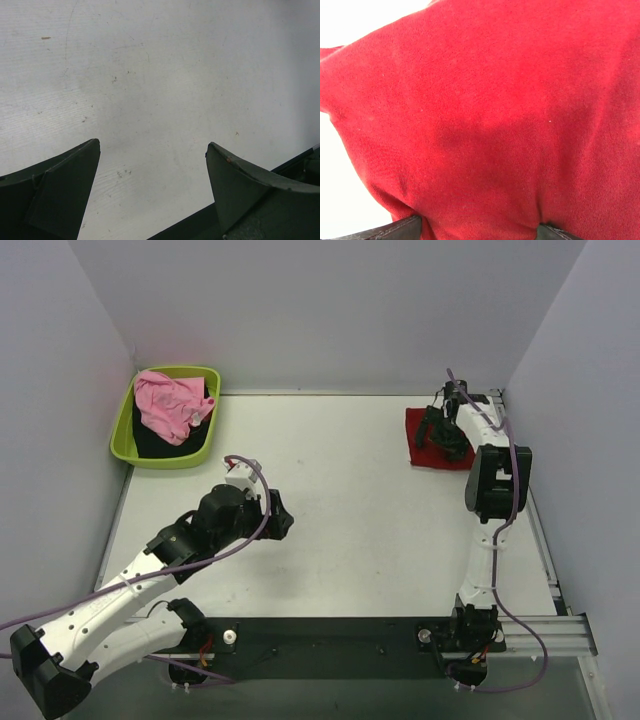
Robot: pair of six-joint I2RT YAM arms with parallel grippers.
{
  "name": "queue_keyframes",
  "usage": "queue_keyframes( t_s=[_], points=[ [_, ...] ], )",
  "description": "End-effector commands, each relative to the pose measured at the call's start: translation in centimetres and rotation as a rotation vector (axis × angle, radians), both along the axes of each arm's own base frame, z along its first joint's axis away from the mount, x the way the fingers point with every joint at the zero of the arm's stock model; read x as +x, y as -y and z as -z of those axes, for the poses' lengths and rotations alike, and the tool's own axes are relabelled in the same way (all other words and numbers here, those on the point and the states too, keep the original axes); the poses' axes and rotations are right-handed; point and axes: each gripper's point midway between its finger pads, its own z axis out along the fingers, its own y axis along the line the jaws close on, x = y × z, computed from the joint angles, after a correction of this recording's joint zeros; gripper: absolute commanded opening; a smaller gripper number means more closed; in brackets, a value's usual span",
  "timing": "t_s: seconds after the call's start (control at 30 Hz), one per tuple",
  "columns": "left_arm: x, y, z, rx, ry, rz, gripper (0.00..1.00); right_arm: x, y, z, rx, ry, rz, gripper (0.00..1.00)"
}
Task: Fold and stack the t-shirts
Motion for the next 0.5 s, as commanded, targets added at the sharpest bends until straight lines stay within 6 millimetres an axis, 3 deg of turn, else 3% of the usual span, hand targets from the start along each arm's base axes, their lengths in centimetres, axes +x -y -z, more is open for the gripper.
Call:
queue_keyframes(
  t_s=[0.0, 0.27, 0.47],
  points=[
    [0.1, -0.1, -0.5, 0.005, 0.018, -0.008, 0.97, -0.2, 1.6, 1.7, 0.009, -0.067, -0.013, 1.00],
    [0.1, 0.1, -0.8, 0.011, 0.016, -0.006, 0.97, 1.8, 4.0, 0.4, -0.053, -0.016, -0.023, 1.00],
    [-0.2, -0.5, -1.1, 0.019, 0.030, -0.012, 0.97, 3.0, 5.7, 1.6, -0.010, -0.016, 0.021, 1.00]
  ],
)
